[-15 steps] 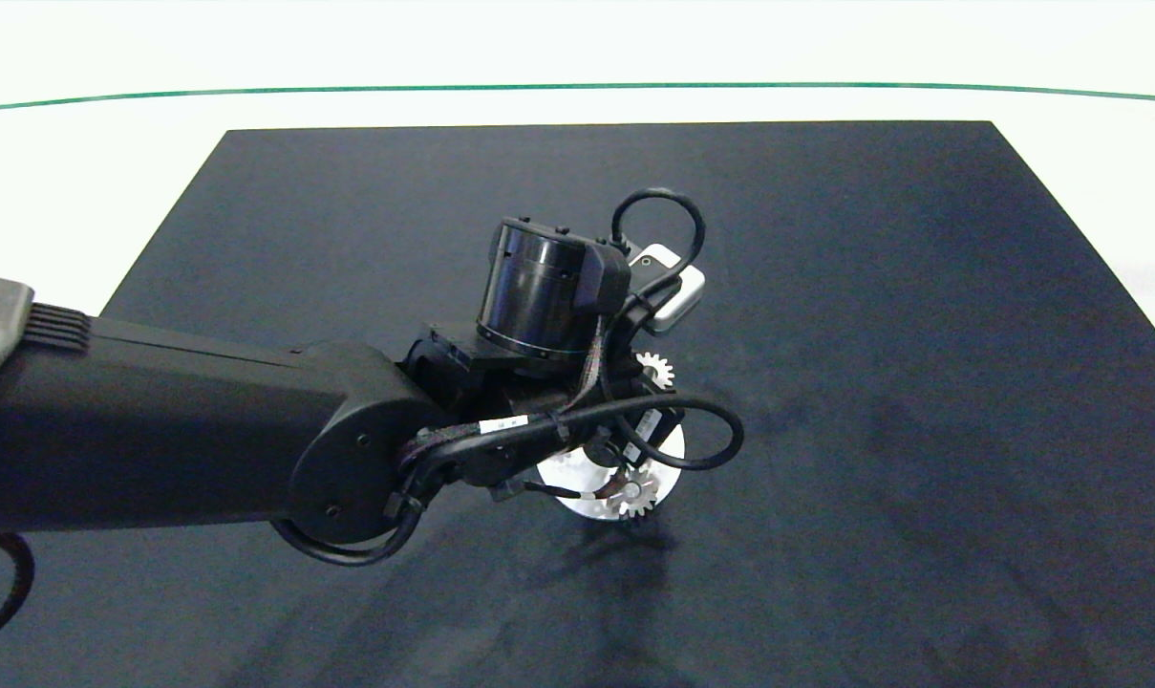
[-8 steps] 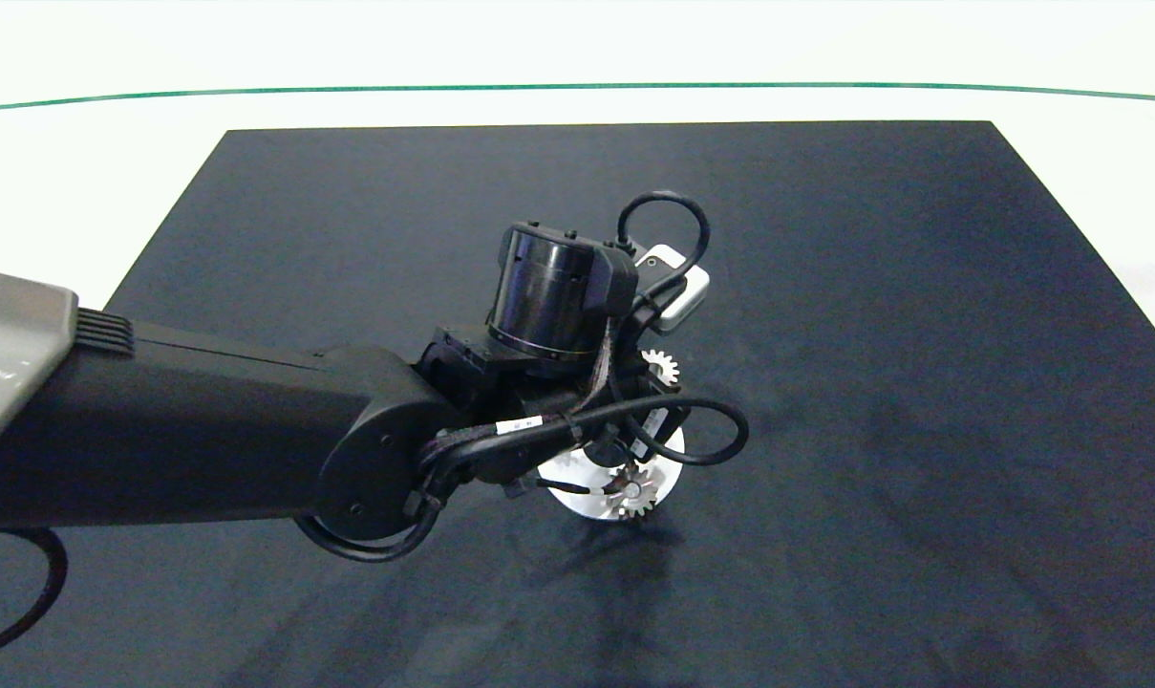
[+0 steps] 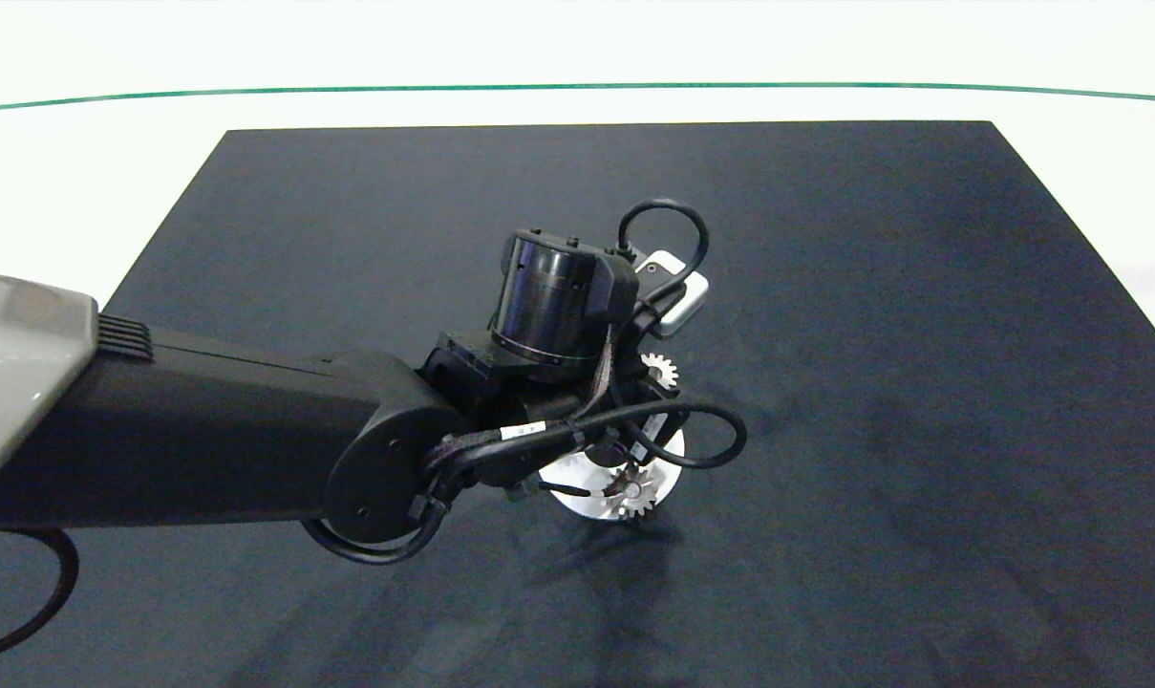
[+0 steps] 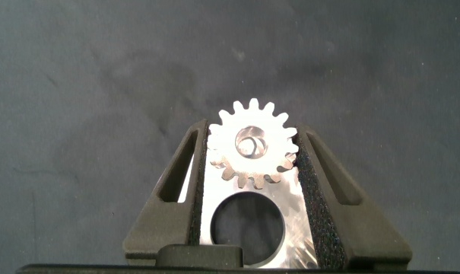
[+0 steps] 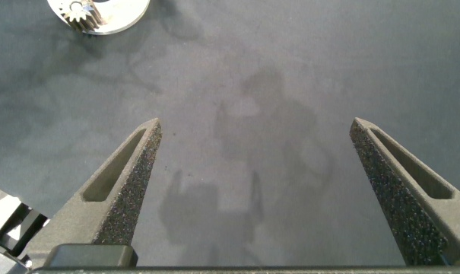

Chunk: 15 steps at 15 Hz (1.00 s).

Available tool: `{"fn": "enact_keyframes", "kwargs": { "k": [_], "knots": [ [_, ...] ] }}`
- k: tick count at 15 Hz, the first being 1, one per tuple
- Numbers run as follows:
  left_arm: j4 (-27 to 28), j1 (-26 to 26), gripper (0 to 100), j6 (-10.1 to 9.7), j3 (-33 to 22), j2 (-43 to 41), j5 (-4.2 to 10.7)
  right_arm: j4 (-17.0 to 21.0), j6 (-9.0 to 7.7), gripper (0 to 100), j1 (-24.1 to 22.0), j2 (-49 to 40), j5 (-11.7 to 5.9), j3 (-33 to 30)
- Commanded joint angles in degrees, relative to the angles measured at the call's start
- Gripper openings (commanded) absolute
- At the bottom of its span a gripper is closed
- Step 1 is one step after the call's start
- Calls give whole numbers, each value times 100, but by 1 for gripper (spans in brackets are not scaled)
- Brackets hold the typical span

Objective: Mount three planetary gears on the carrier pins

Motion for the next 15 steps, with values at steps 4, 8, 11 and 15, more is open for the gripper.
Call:
{"fn": "enact_keyframes", "kwargs": {
  "k": [4,8,11,15],
  "knots": [
    [-129,37,10,9,67,35,8,4,-11,100,2,-20,-10,1],
    [-164,46,10,9,102,26,8,4,-28,100,2,-20,-19,1],
    [-225,55,10,9,129,26,16,4,-72,100,2,-47,-10,1],
    [-225,55,10,0,173,0,16,4,-72,100,2,-55,-10,1]
  ]
}}
